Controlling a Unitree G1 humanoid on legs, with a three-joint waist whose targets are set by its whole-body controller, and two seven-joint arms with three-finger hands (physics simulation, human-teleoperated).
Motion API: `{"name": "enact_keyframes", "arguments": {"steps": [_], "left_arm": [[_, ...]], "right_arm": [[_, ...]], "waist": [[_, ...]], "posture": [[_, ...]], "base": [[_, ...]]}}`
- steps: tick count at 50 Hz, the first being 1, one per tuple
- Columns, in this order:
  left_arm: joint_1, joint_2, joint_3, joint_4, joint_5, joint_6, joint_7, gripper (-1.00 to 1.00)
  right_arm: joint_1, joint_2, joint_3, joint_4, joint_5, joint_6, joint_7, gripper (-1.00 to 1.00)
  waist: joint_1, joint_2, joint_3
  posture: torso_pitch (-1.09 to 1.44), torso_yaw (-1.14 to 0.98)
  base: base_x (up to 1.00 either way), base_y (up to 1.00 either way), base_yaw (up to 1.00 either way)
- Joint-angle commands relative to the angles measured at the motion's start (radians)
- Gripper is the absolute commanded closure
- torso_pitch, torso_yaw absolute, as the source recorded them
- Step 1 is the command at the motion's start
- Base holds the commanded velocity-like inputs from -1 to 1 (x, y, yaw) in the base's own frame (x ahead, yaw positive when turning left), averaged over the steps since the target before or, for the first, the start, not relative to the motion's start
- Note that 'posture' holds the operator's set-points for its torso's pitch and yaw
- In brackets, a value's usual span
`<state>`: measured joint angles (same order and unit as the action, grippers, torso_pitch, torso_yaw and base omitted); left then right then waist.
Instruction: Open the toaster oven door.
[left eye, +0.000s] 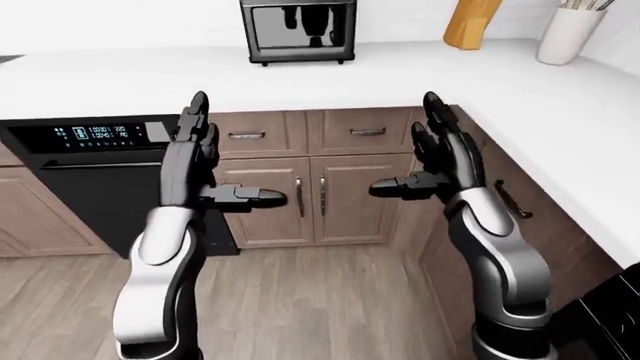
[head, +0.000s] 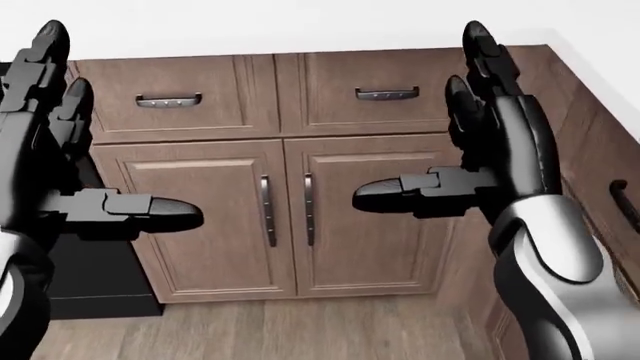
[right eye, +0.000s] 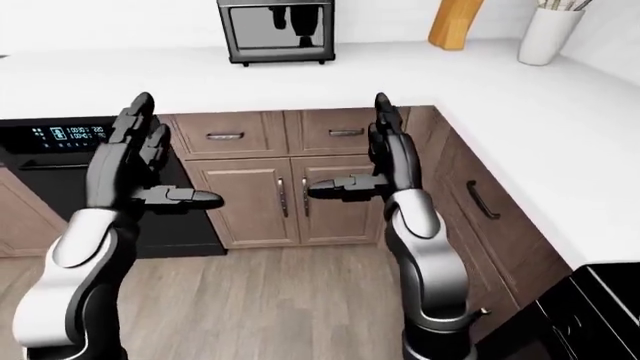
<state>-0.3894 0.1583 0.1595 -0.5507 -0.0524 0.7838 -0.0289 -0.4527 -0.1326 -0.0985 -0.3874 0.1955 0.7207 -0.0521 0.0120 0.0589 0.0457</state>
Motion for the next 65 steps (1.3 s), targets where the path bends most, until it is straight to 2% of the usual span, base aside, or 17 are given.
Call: {"name": "enact_keyframes", "arguments": {"steps": [1,6,9,10,12,18,22,25,33,36,46,50,51,53,60,64,65], "left_arm": [[-0.03,0.005,-0.004,-0.047,-0.011,-0.048,0.001,-1.0],[-0.029,0.014,0.005,-0.056,-0.022,-0.039,0.003,-1.0],[-0.03,0.013,0.001,-0.053,-0.025,-0.039,0.005,-1.0],[-0.03,0.013,0.0,-0.05,-0.025,-0.042,0.005,-1.0],[-0.034,0.015,0.0,-0.051,-0.025,-0.037,0.006,-1.0],[-0.047,0.022,0.003,-0.068,-0.028,-0.011,0.005,-1.0],[-0.049,0.023,0.001,-0.068,-0.027,-0.01,0.006,-1.0],[-0.052,0.023,0.001,-0.07,-0.027,-0.003,0.005,-1.0],[-0.052,0.018,-0.007,-0.066,-0.023,-0.012,0.003,-1.0],[-0.049,0.018,-0.004,-0.065,-0.023,-0.014,0.001,-1.0],[-0.049,0.014,-0.009,-0.059,-0.021,-0.02,0.0,-1.0],[-0.055,0.017,-0.006,-0.07,-0.022,-0.004,0.0,-1.0],[-0.056,0.018,-0.004,-0.072,-0.023,-0.002,0.0,-1.0],[-0.056,0.018,-0.003,-0.072,-0.025,-0.001,0.0,-1.0],[-0.05,0.015,-0.009,-0.06,-0.022,-0.017,0.0,-1.0],[-0.046,0.014,-0.009,-0.062,-0.021,-0.02,0.0,-1.0],[-0.045,0.013,-0.009,-0.062,-0.021,-0.021,0.0,-1.0]], "right_arm": [[-0.036,-0.01,-0.021,-0.046,-0.013,-0.034,-0.004,-1.0],[-0.039,-0.007,-0.018,-0.055,-0.015,-0.026,-0.002,-1.0],[-0.039,-0.008,-0.024,-0.057,-0.014,-0.026,0.001,-1.0],[-0.039,-0.008,-0.024,-0.056,-0.014,-0.027,0.0,-1.0],[-0.04,-0.009,-0.025,-0.056,-0.012,-0.026,0.002,-1.0],[-0.049,-0.013,-0.03,-0.066,-0.005,-0.012,-0.004,-1.0],[-0.053,-0.016,-0.032,-0.058,-0.003,-0.02,-0.003,-1.0],[-0.056,-0.019,-0.037,-0.063,0.003,-0.013,-0.005,-1.0],[-0.055,-0.024,-0.038,-0.077,0.013,-0.002,-0.009,-1.0],[-0.053,-0.023,-0.036,-0.073,0.012,-0.008,-0.01,-1.0],[-0.051,-0.024,-0.036,-0.062,0.013,-0.021,-0.006,-1.0],[-0.059,-0.025,-0.036,-0.077,0.015,-0.001,-0.01,-1.0],[-0.06,-0.025,-0.035,-0.074,0.014,-0.003,-0.01,-1.0],[-0.058,-0.021,-0.032,-0.064,0.011,-0.012,-0.01,-1.0],[-0.046,-0.018,-0.033,-0.059,0.011,-0.027,-0.007,-1.0],[-0.042,-0.016,-0.033,-0.058,0.011,-0.031,-0.007,-1.0],[-0.041,-0.016,-0.033,-0.056,0.01,-0.033,-0.007,-1.0]], "waist": [[-0.006,-0.002,-0.022],[0.007,-0.056,-0.016],[0.01,-0.136,-0.037],[-0.004,-0.1,-0.025],[-0.004,-0.116,-0.017],[-0.019,-0.063,-0.008],[-0.03,0.024,-0.034],[-0.018,0.018,-0.017],[0.01,-0.056,-0.019],[0.012,-0.132,-0.041],[-0.022,-0.058,-0.012],[-0.026,0.045,-0.046],[-0.016,-0.002,-0.026],[-0.012,0.017,-0.021],[0.008,-0.043,-0.023],[0.012,-0.134,-0.047],[0.001,-0.101,-0.031]], "posture": [[0.0,0.0],[0.0,0.0],[0.0,0.0],[0.0,0.0],[0.0,0.0],[0.0,0.0],[0.0,0.0],[0.0,0.0],[0.0,0.0],[0.0,0.0],[0.0,0.0],[0.0,0.0],[0.0,0.0],[0.0,0.0],[0.0,0.0],[0.0,0.0],[0.0,0.0]], "base": [[0.34,0.0,0.0],[0.34,0.0,0.0],[0.34,0.0,0.0],[0.34,0.0,0.0],[0.34,0.0,0.0],[0.34,0.0,0.0],[0.33,0.0,0.0],[0.34,0.0,0.0],[0.34,0.0,0.0],[0.34,0.0,0.0],[0.34,0.0,0.0],[0.34,0.0,0.0],[0.34,0.0,0.0],[0.34,0.0,0.0],[0.33,0.0,0.0],[0.33,0.0,0.0],[0.34,0.0,0.0]]}}
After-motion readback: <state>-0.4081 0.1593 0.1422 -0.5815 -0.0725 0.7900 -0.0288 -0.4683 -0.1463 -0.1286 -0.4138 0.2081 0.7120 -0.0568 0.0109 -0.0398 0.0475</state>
